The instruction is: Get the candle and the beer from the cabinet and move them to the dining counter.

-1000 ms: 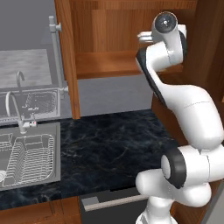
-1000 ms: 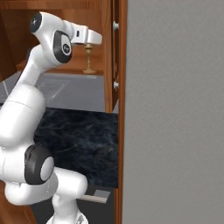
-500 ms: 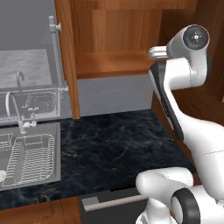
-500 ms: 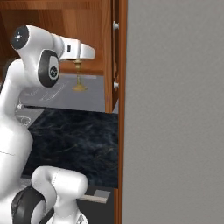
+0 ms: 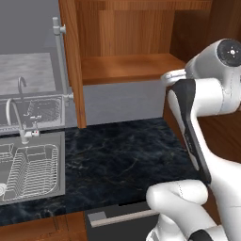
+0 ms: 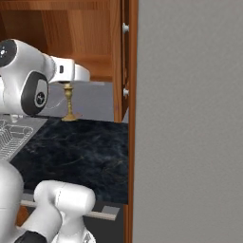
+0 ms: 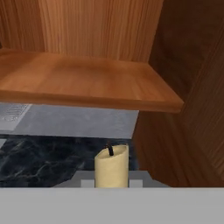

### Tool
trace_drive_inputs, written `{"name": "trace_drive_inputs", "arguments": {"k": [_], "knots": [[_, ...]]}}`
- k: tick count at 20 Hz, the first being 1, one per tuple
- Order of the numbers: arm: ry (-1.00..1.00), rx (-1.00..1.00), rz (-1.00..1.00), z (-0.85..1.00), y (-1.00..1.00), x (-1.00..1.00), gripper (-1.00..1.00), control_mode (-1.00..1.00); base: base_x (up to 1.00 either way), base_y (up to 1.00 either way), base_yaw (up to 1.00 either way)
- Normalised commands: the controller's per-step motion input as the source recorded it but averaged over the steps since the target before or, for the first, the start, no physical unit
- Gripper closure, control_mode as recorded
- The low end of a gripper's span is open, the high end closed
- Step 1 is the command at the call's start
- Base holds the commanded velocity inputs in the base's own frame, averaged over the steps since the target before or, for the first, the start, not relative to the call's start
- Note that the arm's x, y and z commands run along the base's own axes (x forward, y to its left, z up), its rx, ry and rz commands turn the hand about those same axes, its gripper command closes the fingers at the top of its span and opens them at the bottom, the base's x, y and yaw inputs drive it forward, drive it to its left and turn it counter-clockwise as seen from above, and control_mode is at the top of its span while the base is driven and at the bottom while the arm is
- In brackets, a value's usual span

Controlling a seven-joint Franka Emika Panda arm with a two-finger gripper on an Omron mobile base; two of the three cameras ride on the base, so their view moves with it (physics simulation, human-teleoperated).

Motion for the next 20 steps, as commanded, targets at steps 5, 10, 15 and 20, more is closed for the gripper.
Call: {"name": "trace_drive_inputs", "arguments": {"k": [5, 10, 15, 20], "knots": [[0.04, 0.00, 0.01, -0.07, 0.11, -0.69, 1.00, -1.00, 0.00, 0.00, 0.00], [0.00, 0.04, 0.00, -0.03, 0.00, -0.31, 1.00, -1.00, 0.00, 0.00, 0.00], [-0.05, 0.05, 0.00, -0.13, 0.00, -0.17, 1.00, -1.00, 0.00, 0.00, 0.00], [-0.05, 0.03, 0.00, -0.07, 0.00, -0.27, 1.00, -1.00, 0.00, 0.00, 0.00]]}}
